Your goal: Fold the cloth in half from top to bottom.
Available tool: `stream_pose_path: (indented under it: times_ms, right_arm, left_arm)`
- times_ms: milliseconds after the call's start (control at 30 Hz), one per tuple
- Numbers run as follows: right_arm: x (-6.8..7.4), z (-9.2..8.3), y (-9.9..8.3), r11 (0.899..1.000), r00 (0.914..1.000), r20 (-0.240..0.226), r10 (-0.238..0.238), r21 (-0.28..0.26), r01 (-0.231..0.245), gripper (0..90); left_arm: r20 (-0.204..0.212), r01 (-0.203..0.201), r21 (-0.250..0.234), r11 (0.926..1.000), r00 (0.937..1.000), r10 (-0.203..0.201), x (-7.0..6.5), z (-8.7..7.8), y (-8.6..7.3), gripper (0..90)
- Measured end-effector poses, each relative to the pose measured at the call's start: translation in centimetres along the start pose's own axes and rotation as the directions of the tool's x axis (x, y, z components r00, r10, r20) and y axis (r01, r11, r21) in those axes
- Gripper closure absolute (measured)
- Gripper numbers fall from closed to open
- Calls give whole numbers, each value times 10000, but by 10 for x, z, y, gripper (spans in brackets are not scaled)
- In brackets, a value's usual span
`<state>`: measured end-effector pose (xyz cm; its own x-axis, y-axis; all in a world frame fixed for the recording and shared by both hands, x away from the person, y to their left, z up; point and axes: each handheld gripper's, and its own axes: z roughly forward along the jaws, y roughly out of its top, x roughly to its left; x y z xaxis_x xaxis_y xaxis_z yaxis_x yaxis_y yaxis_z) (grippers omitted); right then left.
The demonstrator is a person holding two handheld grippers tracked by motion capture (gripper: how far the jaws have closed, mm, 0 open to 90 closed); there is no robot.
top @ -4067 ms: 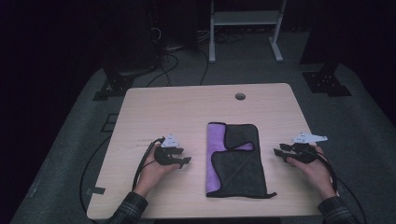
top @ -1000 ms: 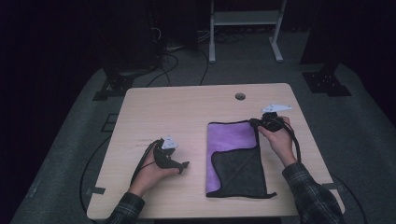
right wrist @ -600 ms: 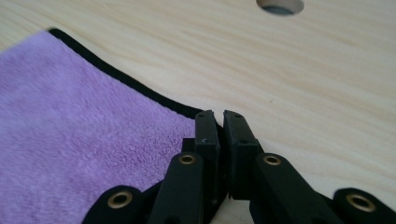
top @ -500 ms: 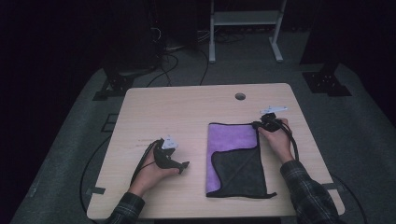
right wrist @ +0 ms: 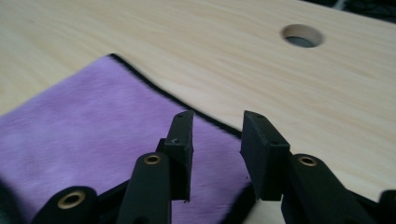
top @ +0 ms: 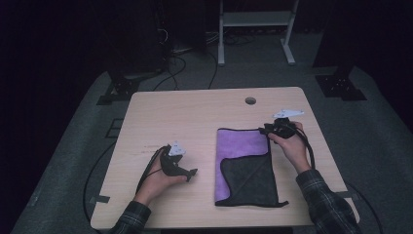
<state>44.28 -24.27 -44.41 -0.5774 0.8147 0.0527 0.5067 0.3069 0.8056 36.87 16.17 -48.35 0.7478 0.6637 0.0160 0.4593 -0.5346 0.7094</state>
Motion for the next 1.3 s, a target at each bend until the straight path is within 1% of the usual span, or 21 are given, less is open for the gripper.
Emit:
stream_pose_path:
  times_ms: [33, 133, 167, 233, 300, 333, 433, 467, 500, 600, 667, 700, 800, 867, 900, 967, 1033, 1067, 1100, 1167, 1300]
  right_arm:
    - [4, 0, 0, 10000, 9999, -154, 5, 43, -5, 627]
    - [23, -1, -2, 9997, 9970, -734, -238, 31, 241, 615]
    - [28, -1, -2, 9995, 9960, -848, -295, 39, 300, 608]
    - [41, 0, -2, 9989, 9913, -1236, -458, 33, 466, 592]
    - [55, 2, -1, 9975, 9863, -1500, -692, 57, 709, 577]
    - [64, 4, -1, 9968, 9821, -1721, -766, 105, 796, 566]
    - [83, 8, -3, 9944, 9702, -2216, -981, 166, 1044, 550]
    - [92, 10, -4, 9934, 9638, -2452, -1048, 188, 1129, 546]
    - [96, 11, -5, 9928, 9603, -2570, -1088, 201, 1179, 544]
    - [115, 16, -9, 9866, 9459, -2911, -1431, 334, 1596, 538]
    - [121, 18, -11, 9846, 9411, -3037, -1486, 432, 1694, 531]
    - [125, 20, -12, 9831, 9368, -3143, -1536, 474, 1771, 529]
    - [133, 24, -14, 9791, 9291, -3271, -1729, 458, 1983, 521]
    - [137, 27, -16, 9765, 9266, -3298, -1806, 529, 2092, 519]
    - [139, 30, -17, 9725, 9246, -3264, -1963, 555, 2260, 529]
    - [142, 32, -19, 9662, 9235, -3161, -2171, 650, 2494, 601]
    - [142, 31, -20, 9637, 9226, -3126, -2261, 662, 2586, 681]
    - [142, 30, -19, 9615, 9205, -3117, -2356, 628, 2674, 770]
    - [142, 29, -19, 9608, 9206, -3096, -2378, 640, 2697, 799]
    - [140, 28, -19, 9612, 9180, -3206, -2335, 664, 2677, 832]
    - [138, 25, -17, 9651, 9182, -3315, -2170, 686, 2529, 845]
  left_arm:
    - [-2, 2, -2, 10000, 10000, -2, 0, 0, 0, 0]
    - [-2, 0, -2, 10000, 10000, 0, 0, 0, 0, 0]
    - [0, 3, -2, 10000, 10000, -3, 0, 0, 0, 0]
    - [1, 1, -2, 10000, 10000, -1, 0, 0, 0, 0]
    - [-3, 0, -2, 10000, 10000, 0, 0, 0, 0, 0]
    - [-2, 5, -4, 10000, 10000, -5, 0, 0, 0, 0]
    - [0, 3, -2, 10000, 10000, -3, 0, 0, 0, 0]
    - [-4, -1, -1, 10000, 10000, 1, 0, 0, 0, 0]
    - [1, 1, -2, 10000, 10000, -1, 0, 0, 0, 0]
    - [-9, -35, 1, 10000, 10000, 35, 0, 0, 0, 0]
    - [-9, -37, 3, 10000, 10000, 37, 0, 0, 0, 0]
    - [-8, -16, -15, 10000, 10000, 16, 0, 0, 0, 0]
    - [-3, 3, -28, 10000, 10000, -3, 0, 0, 0, 0]
    - [-6, 3, -35, 10000, 10000, -3, 0, 0, 0, 0]
    - [-7, 8, -37, 10000, 10000, -8, 0, 0, 0, 0]
    - [-9, 4, -37, 10000, 10000, -4, 0, 0, 0, 0]
    - [-9, 7, -34, 10000, 10000, -7, 0, 0, 0, 0]
    - [-9, 9, -34, 10000, 10000, -9, 0, 0, 0, 0]
    - [-7, 8, -32, 10000, 10000, -8, 0, 0, 0, 0]
    - [-5, 2, -28, 10000, 10000, -2, 0, 0, 0, 0]
    - [-6, 7, -25, 10000, 10000, -7, 0, 0, 0, 0]
